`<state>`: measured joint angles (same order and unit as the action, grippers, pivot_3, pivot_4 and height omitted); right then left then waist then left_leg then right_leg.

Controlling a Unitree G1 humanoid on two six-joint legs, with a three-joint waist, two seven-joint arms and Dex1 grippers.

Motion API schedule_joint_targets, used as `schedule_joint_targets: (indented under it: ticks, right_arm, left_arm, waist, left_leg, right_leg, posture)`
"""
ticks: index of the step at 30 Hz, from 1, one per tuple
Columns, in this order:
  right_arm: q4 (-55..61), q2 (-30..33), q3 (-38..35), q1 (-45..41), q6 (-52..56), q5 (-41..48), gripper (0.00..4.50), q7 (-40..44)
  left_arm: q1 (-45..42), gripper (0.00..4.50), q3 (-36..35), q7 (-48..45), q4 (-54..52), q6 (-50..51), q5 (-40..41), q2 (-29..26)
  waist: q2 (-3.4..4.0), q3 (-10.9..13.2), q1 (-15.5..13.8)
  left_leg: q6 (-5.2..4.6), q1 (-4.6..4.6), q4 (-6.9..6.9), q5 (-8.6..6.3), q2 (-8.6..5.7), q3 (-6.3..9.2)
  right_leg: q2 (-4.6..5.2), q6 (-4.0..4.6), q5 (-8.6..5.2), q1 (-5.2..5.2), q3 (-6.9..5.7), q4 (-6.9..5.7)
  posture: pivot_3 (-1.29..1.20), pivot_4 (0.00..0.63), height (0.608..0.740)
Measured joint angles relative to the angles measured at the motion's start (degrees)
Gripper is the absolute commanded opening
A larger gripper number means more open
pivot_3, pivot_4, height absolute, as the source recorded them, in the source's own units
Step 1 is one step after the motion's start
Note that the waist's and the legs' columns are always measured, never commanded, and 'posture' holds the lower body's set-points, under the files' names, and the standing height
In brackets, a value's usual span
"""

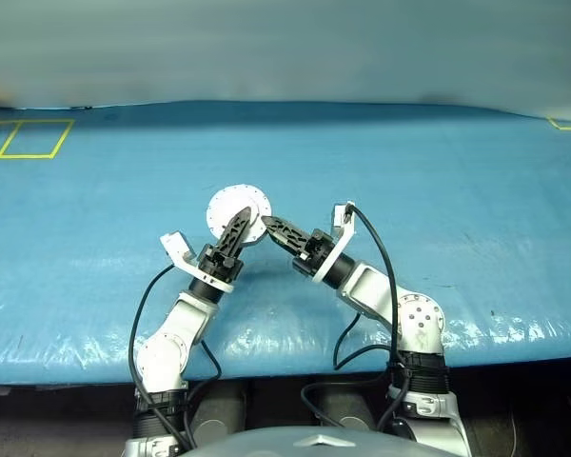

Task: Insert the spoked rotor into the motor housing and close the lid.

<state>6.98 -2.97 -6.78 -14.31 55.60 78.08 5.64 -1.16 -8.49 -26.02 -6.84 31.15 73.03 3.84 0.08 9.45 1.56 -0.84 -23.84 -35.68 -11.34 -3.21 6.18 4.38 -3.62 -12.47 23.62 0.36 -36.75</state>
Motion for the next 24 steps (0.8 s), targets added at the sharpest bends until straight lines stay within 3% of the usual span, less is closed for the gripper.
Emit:
schedule_joint_targets:
  ticks: [7,13,24]
  right_arm:
    - [0.6,-0.9,1.0,0.0,-1.9,-1.2,1.18,-1.8]
    - [2.7,-0.7,1.6,0.1,-4.2,-3.6,3.11,-1.1]
    - [2.8,0.2,2.0,0.1,-4.6,-5.8,3.11,-1.8]
  left_arm:
    - [0.0,2.56,-0.2,1.4,0.0,-0.5,1.2,0.0]
    - [0.0,2.56,-2.4,1.1,1.5,-2.6,0.6,0.1]
    - [-3.9,2.56,-6.4,1.6,4.4,-7.4,-3.0,-0.2]
  waist:
    - [0.00,0.0,0.0]
    - [0.00,0.0,0.1]
    - [-0.01,0.0,-0.1]
  left_leg:
    - [0.00,0.00,-0.01,0.00,-0.01,-0.01]
    - [0.00,0.02,-0.01,0.00,0.00,-0.02]
    - [0.00,0.02,-0.07,0.00,-0.01,-0.03]
  right_leg:
    - [0.00,-0.01,0.00,0.00,0.01,0.00]
    - [-0.02,-0.01,0.00,0.00,0.01,0.00]
    - [-0.03,-0.03,0.02,-0.02,0.02,-0.01]
  posture:
    - [0.00,0.150,0.740]
    - [0.00,0.150,0.740]
    - [0.00,0.150,0.740]
